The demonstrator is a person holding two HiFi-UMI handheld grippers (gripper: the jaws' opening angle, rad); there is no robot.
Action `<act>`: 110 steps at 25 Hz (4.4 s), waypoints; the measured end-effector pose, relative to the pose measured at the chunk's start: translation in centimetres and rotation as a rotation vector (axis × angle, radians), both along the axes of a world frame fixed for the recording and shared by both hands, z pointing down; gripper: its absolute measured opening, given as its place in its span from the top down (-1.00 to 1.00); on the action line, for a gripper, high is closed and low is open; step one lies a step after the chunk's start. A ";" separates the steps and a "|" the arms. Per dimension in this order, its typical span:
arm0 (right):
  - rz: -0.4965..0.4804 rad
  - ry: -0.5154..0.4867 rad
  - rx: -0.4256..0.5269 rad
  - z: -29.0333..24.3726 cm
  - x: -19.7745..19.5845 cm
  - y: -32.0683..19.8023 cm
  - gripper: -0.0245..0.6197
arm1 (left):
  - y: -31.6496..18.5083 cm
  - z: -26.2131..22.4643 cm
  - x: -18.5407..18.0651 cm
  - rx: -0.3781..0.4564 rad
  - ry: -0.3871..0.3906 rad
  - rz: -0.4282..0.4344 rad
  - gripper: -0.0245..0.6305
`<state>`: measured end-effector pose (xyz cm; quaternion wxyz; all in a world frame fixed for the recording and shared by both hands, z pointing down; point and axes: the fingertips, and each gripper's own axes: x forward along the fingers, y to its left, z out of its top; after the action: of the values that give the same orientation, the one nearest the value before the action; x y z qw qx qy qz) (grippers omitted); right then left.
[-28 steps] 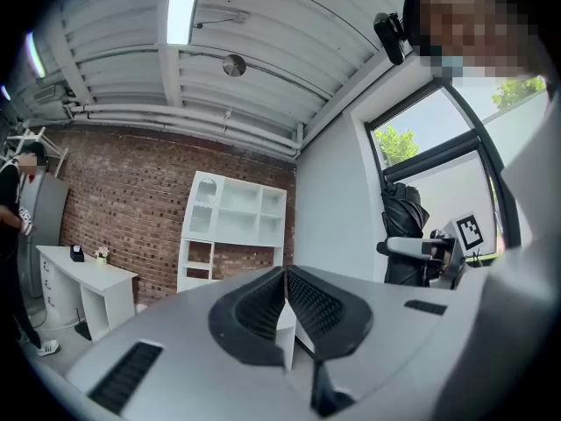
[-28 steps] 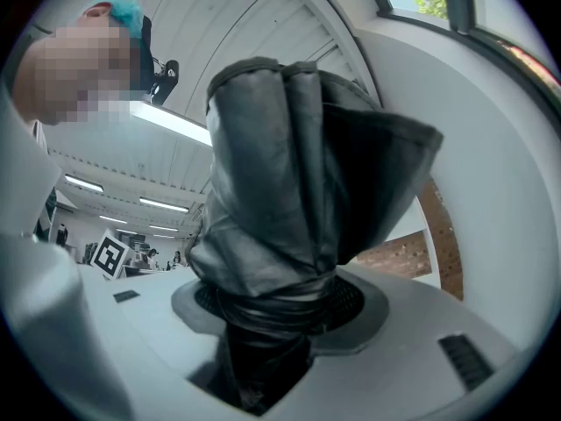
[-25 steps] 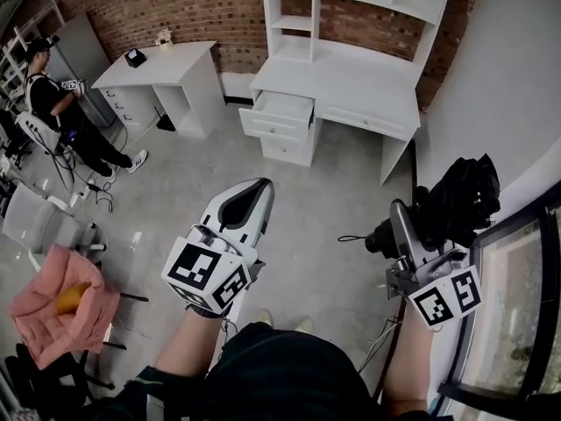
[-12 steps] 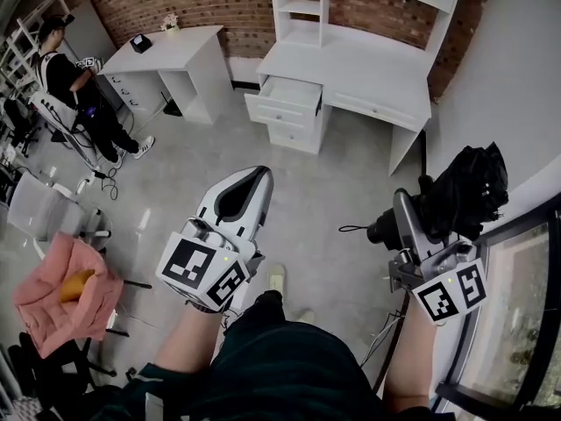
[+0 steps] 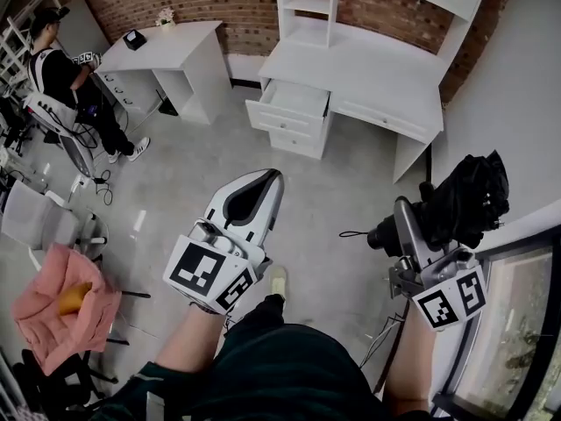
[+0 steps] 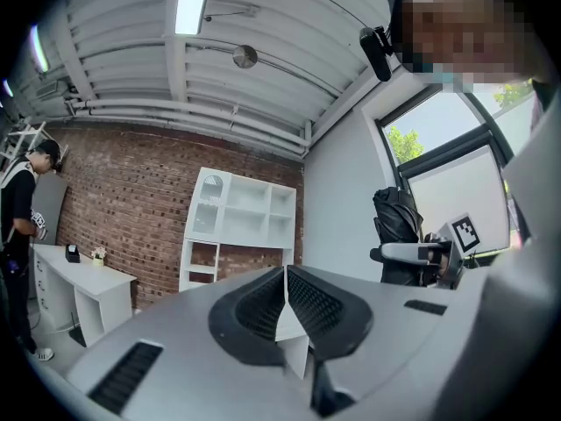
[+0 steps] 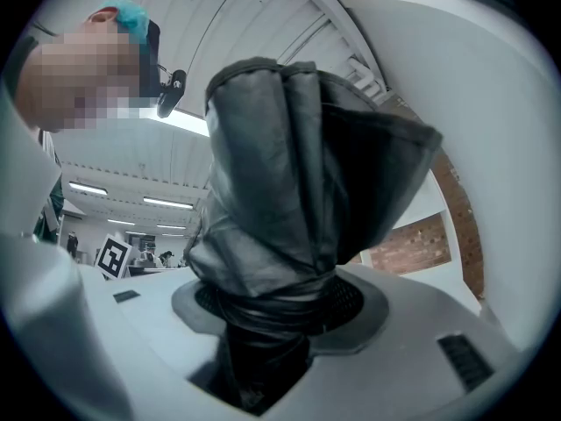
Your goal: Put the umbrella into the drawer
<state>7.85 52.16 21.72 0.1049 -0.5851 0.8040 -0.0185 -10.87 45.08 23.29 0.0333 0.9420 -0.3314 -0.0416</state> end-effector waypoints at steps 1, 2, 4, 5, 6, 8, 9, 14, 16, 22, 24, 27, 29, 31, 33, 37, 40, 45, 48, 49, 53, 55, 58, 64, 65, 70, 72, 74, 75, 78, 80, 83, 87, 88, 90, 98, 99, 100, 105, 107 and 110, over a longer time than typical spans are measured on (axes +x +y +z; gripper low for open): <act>0.002 0.002 -0.001 0.0 -0.1 -0.4 0.25 | -0.4 0.0 0.1 0.005 -0.002 0.006 0.88; 0.005 0.003 -0.001 0.0 -0.1 -0.5 0.25 | -0.6 0.0 0.2 0.010 -0.002 0.010 0.88; 0.007 0.003 -0.003 0.0 -0.2 -1.0 0.25 | -1.1 -0.1 0.3 0.017 0.000 0.018 0.88; 0.008 0.004 -0.005 0.1 -0.3 -1.9 0.25 | -2.0 0.0 0.3 0.016 0.000 0.021 0.88; 0.009 0.004 -0.009 0.3 -0.4 -3.3 0.25 | -3.4 0.3 0.3 0.013 0.000 0.024 0.88; 0.008 0.005 -0.020 0.9 -0.8 -7.0 0.25 | -7.1 0.9 0.1 0.000 0.000 0.029 0.88; 0.007 0.005 -0.026 1.1 -1.0 -8.8 0.25 | -8.9 1.3 -0.2 -0.007 -0.001 0.028 0.88; -0.009 0.008 -0.042 1.5 -1.9 -15.3 0.25 | -15.4 1.8 -1.1 -0.024 0.009 0.017 0.88; -0.016 0.012 -0.047 1.6 -2.9 -16.7 0.25 | -16.9 1.9 -1.7 -0.034 0.013 0.018 0.88; -0.049 0.020 -0.038 1.3 -2.8 -21.6 0.25 | -21.0 1.9 -1.2 -0.036 0.027 0.009 0.88; -0.070 0.016 -0.044 1.5 -1.4 -24.1 0.25 | -23.0 1.9 0.3 -0.045 0.025 -0.006 0.88; -0.112 0.017 -0.047 2.1 -0.1 -27.9 0.25 | -25.8 2.3 1.8 -0.051 0.018 -0.036 0.88; -0.145 0.015 -0.049 2.5 0.6 -30.7 0.25 | -27.9 2.6 2.7 -0.054 0.013 -0.061 0.88; -0.173 0.018 -0.054 2.9 1.4 -33.5 0.25 | -30.2 2.9 3.7 -0.056 0.006 -0.081 0.88; -0.197 0.027 -0.059 3.3 2.4 -36.3 0.25 | -32.4 3.2 4.8 -0.058 0.002 -0.101 0.88; -0.259 0.040 -0.088 5.0 4.5 -41.1 0.25 | -36.2 4.3 7.0 -0.078 -0.011 -0.161 0.88; -0.304 0.059 -0.110 6.4 5.8 -44.5 0.25 | -38.9 5.0 8.4 -0.085 -0.024 -0.205 0.88; -0.370 0.084 -0.144 8.5 6.8 -49.4 0.25 | -42.5 5.8 9.9 -0.091 -0.036 -0.267 0.88; -0.400 0.080 -0.168 9.8 6.7 -51.6 0.25 | -44.3 6.6 10.1 -0.099 -0.048 -0.294 0.88; -0.409 0.084 -0.175 10.3 6.6 -52.3 0.25 | -45.0 6.9 10.1 -0.102 -0.048 -0.304 0.88; -0.428 0.121 -0.202 12.0 5.8 -54.9 0.25 | -47.8 8.3 9.6 -0.120 -0.041 -0.321 0.88; -0.432 0.138 -0.214 12.9 5.3 -56.0 0.25 | -49.1 9.1 9.4 -0.124 -0.040 -0.317 0.88; -0.441 0.169 -0.235 14.3 4.4 -57.9 0.25 | -51.3 10.1 9.2 -0.119 -0.034 -0.307 0.88; -0.475 0.227 -0.279 16.9 1.9 -62.1 0.25 | -56.2 12.1 8.4 -0.123 -0.029 -0.271 0.88; -0.482 0.233 -0.290 17.5 1.5 -62.8 0.25 | -57.0 12.6 8.2 -0.130 -0.024 -0.268 0.88; -0.509 0.256 -0.357 21.6 -0.1 -65.9 0.25 | -61.1 15.5 6.6 -0.176 -0.021 -0.271 0.88; -0.520 0.272 -0.379 23.4 -0.7 -66.8 0.25 | -62.5 16.9 6.0 -0.191 -0.019 -0.272 0.88; -0.532 0.283 -0.397 25.1 -1.1 -67.6 0.25 | -63.6 18.4 6.1 -0.189 -0.017 -0.255 0.88; -0.538 0.285 -0.406 25.9 -1.3 -68.0 0.25 | -64.1 19.2 6.3 -0.191 -0.024 -0.243 0.88; -0.558 0.302 -0.436 28.3 -1.6 -69.3 0.25 | -65.7 21.1 7.0 -0.199 -0.020 -0.213 0.88; -0.577 0.327 -0.450 30.0 -1.9 -70.1 0.25 | -66.8 22.7 6.8 -0.218 -0.026 -0.215 0.88; -0.607 0.369 -0.471 33.0 -2.2 -71.4 0.25 | -68.2 25.8 6.2 -0.268 -0.061 -0.231 0.88; -0.653 0.396 -0.516 37.4 -3.0 -72.6 0.25 | -69.9 29.0 6.0 -0.281 -0.069 -0.234 0.88; -0.667 0.404 -0.533 38.6 -3.2 -72.7 0.25 | -70.1 29.8 6.0 -0.288 -0.072 -0.233 0.88; -0.691 0.416 -0.575 41.1 -3.6 -72.9 0.25 | -70.7 31.2 5.9 -0.304 -0.068 -0.235 0.88; -0.743 0.494 -0.725 50.6 -4.3 -73.0 0.25 | -72.1 35.5 5.1 -0.351 -0.062 -0.253 0.88; -0.749 0.507 -0.741 51.7 -4.3 -73.0 0.25 | -72.3 35.9 5.1 -0.357 -0.060 -0.252 0.88; -0.756 0.519 -0.756 52.7 -4.4 -73.0 0.25 | -72.5 36.4 5.1 -0.360 -0.058 -0.251 0.88; -0.788 0.562 -0.818 56.7 -5.0 -72.3 0.25 | -72.9 38.6 5.6 -0.373 -0.064 -0.237 0.88; -0.797 0.571 -0.832 57.8 -5.2 -72.1 0.25 | -73.0 39.4 5.7 -0.378 -0.067 -0.233 0.88; -0.807 0.590 -0.859 59.5 -5.3 -71.9 0.25 | -73.0 40.8 5.7 -0.385 -0.078 -0.233 0.88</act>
<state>2.59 -19.71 81.25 -0.3778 -0.2080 0.8764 -0.2144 -5.12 -27.92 64.12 0.1944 0.8745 -0.4409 0.0555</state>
